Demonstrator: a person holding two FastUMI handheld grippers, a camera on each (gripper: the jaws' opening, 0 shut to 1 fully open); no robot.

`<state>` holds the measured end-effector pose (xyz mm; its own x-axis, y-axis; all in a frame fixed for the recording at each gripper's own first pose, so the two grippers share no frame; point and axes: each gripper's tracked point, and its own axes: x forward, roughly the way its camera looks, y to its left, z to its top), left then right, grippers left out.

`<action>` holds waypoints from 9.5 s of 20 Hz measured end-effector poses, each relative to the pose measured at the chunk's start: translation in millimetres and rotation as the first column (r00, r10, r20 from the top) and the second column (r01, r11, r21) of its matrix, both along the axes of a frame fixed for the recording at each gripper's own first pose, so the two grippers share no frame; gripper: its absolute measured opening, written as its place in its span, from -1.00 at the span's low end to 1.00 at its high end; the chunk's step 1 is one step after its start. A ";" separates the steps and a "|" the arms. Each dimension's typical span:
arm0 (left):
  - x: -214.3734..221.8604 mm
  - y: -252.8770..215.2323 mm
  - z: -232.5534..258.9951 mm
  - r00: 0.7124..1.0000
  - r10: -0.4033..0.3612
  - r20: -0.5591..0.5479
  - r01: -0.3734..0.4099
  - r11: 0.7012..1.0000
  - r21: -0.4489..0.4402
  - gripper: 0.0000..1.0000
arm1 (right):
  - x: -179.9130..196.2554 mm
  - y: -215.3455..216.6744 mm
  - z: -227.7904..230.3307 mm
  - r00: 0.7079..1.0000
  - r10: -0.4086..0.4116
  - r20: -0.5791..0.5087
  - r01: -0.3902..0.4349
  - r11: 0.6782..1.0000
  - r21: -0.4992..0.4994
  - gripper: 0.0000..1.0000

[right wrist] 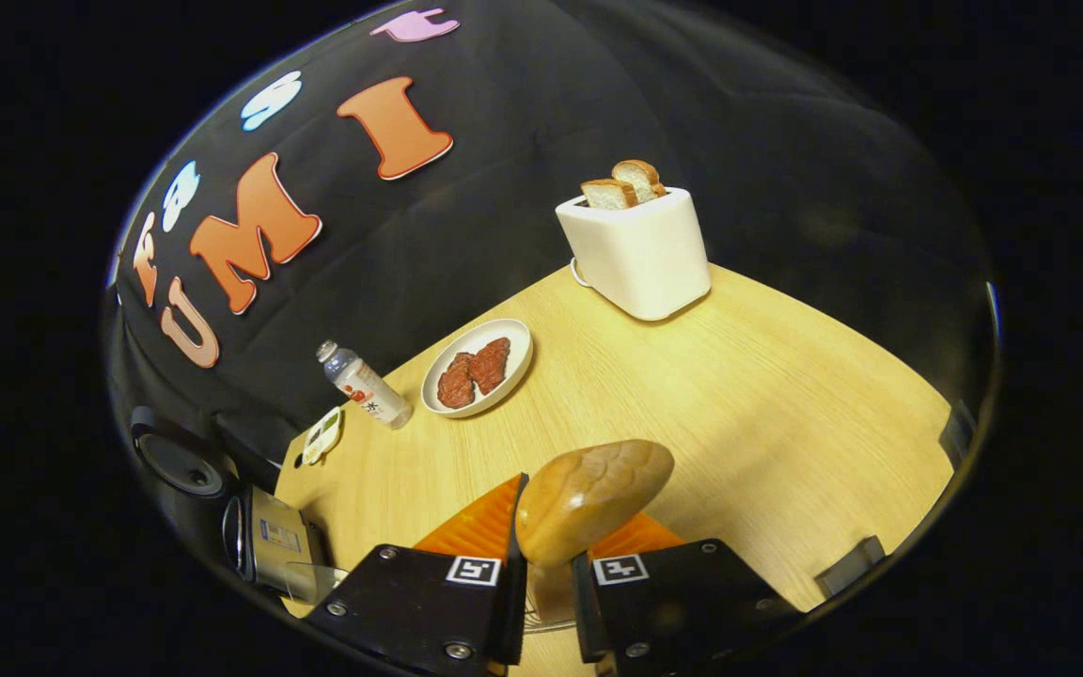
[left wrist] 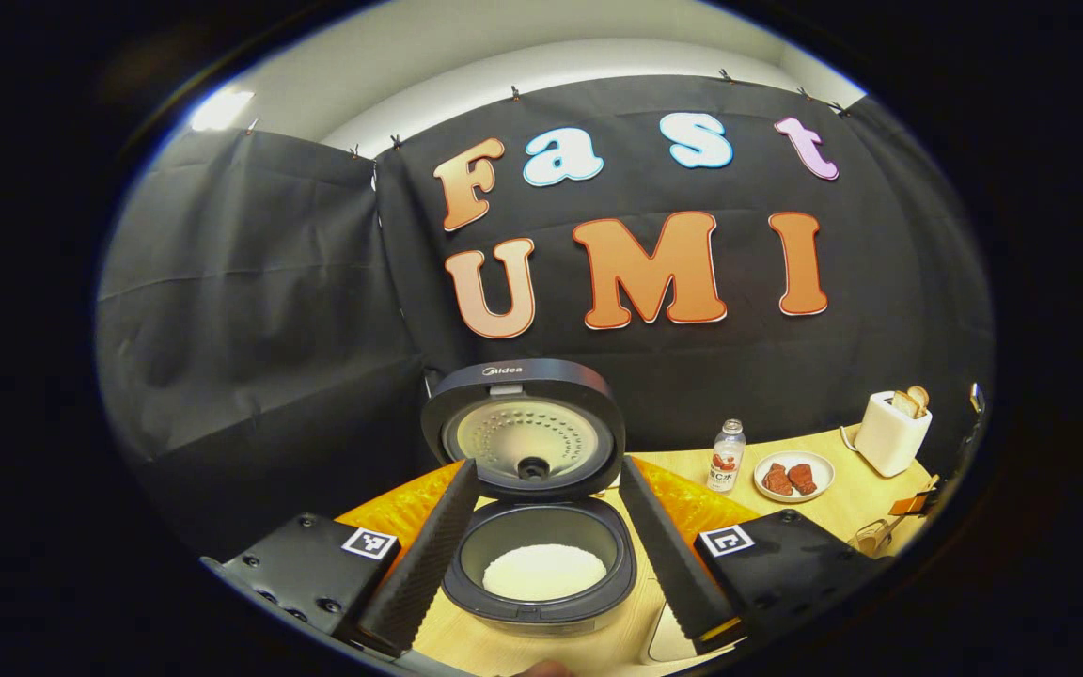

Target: Close the left gripper, press the button to open the rice cooker; take a wooden spoon from the chopstick holder with the right hand, scoop a spoonful of rice and pour it into the rice cooker, then put the wooden spoon back into the chopstick holder.

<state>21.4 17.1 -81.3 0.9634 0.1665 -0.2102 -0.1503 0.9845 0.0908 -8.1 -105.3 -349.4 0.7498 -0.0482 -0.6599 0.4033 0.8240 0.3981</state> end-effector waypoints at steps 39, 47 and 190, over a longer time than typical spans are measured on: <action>-30.8 128.5 -54.1 0.992 0.078 -0.095 -0.085 0.994 -0.073 1.00 | -46.6 231.8 41.3 0.821 0.557 -0.126 -0.512 0.622 -0.592 -0.71; -19.7 122.7 -64.6 0.992 0.034 -0.118 -0.043 0.997 -0.069 1.00 | -70.7 249.8 22.7 0.811 0.571 -0.128 -0.527 0.619 -0.582 -0.75; -28.1 81.4 -70.1 0.991 0.018 -0.136 -0.032 0.994 -0.101 0.93 | 44.5 228.8 185.0 0.856 0.343 0.387 -0.359 0.933 -0.032 -0.75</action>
<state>-6.7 98.6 -151.4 0.9209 0.1610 -0.3550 -0.1684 0.9857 0.0103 36.4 123.5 -164.4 0.9046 0.2861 -0.3161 -0.0992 0.8623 0.4965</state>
